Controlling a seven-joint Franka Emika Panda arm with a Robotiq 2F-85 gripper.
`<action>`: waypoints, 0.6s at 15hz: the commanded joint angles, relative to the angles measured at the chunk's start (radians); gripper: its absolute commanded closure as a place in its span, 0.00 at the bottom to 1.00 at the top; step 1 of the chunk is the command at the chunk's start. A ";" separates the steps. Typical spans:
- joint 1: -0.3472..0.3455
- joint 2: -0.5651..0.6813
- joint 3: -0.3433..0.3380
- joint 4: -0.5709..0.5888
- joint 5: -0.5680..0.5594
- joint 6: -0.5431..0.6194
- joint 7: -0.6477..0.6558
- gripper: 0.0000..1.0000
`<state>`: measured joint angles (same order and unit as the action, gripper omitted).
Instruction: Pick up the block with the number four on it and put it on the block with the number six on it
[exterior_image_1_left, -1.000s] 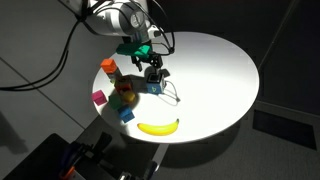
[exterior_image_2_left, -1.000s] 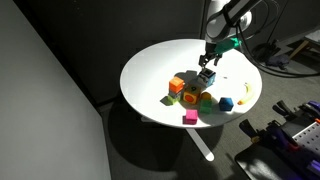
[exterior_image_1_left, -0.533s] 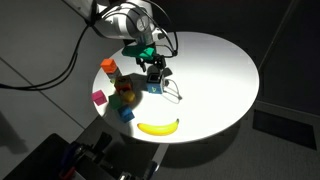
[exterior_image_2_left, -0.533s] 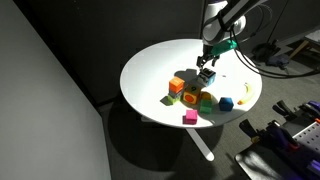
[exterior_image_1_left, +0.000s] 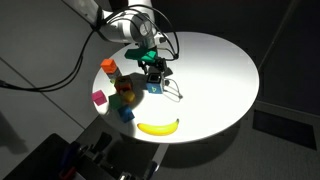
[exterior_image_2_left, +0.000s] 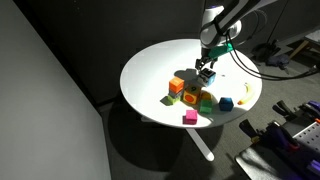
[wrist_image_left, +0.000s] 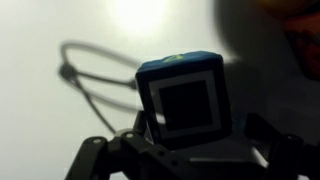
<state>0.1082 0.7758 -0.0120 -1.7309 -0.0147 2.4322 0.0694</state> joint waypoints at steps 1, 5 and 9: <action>0.013 0.027 -0.016 0.047 -0.030 -0.038 0.026 0.00; 0.019 0.039 -0.021 0.051 -0.040 -0.050 0.027 0.00; 0.020 0.062 -0.014 0.064 -0.042 -0.087 0.020 0.00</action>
<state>0.1179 0.8092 -0.0204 -1.7122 -0.0344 2.3956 0.0695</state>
